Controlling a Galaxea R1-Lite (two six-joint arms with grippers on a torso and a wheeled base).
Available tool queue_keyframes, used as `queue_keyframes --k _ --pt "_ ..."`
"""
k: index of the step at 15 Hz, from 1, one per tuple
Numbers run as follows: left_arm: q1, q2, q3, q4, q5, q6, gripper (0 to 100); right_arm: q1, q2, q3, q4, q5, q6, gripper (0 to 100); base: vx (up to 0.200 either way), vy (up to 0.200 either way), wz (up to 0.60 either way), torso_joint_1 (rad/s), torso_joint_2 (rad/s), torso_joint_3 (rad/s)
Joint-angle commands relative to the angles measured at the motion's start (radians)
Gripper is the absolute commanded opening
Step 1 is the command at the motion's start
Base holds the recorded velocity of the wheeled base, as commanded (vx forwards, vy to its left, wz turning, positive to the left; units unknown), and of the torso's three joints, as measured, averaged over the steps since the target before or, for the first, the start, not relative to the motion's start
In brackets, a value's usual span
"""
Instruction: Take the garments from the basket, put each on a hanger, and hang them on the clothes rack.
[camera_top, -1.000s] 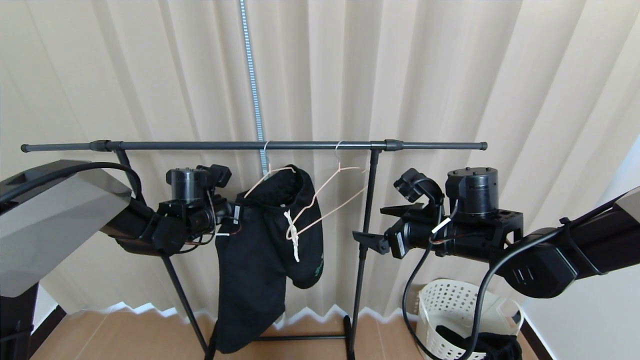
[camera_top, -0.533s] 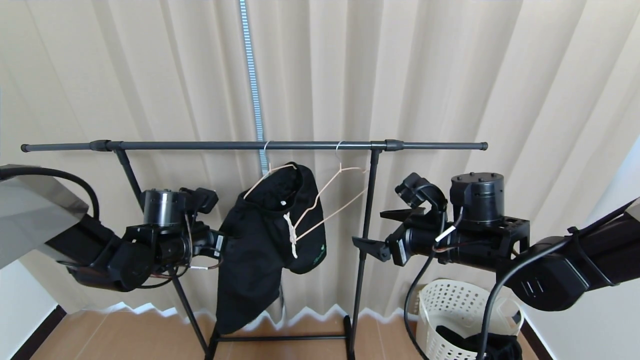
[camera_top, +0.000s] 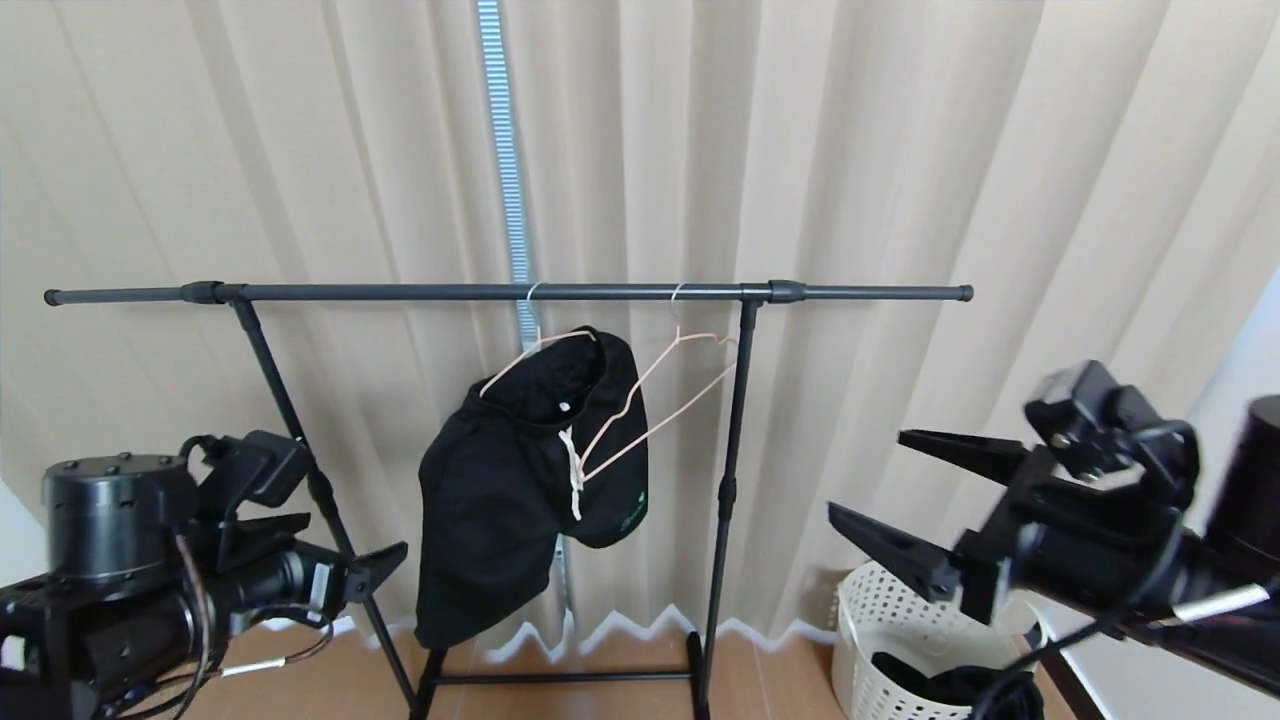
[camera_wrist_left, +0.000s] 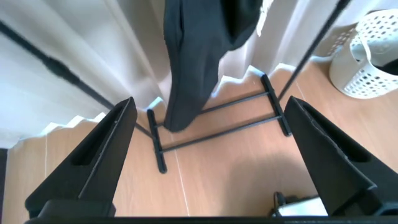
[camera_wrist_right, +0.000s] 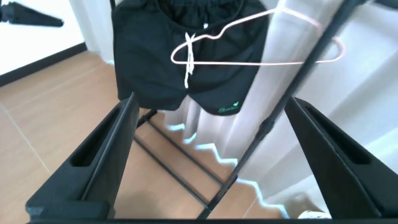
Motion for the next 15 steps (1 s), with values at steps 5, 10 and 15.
queue_keyframes --k 5,10,15 --pt "0.013 -0.535 0.292 0.069 -0.068 -0.033 100 -0.073 -0.587 0.391 0.107 -0.135 0.043 100 0.0 0.0 0.0 0.0 0.0 0.0" --pt "0.011 -0.959 0.292 0.451 -0.067 -0.1 100 -0.073 -1.094 0.391 0.649 -0.141 0.063 100 0.0 0.0 0.0 0.0 0.0 0.0" --pt "0.011 -1.232 0.292 0.721 -0.065 -0.171 100 -0.158 -1.2 0.391 0.716 -0.153 0.075 100 0.0 0.0 0.0 0.0 0.0 0.0"
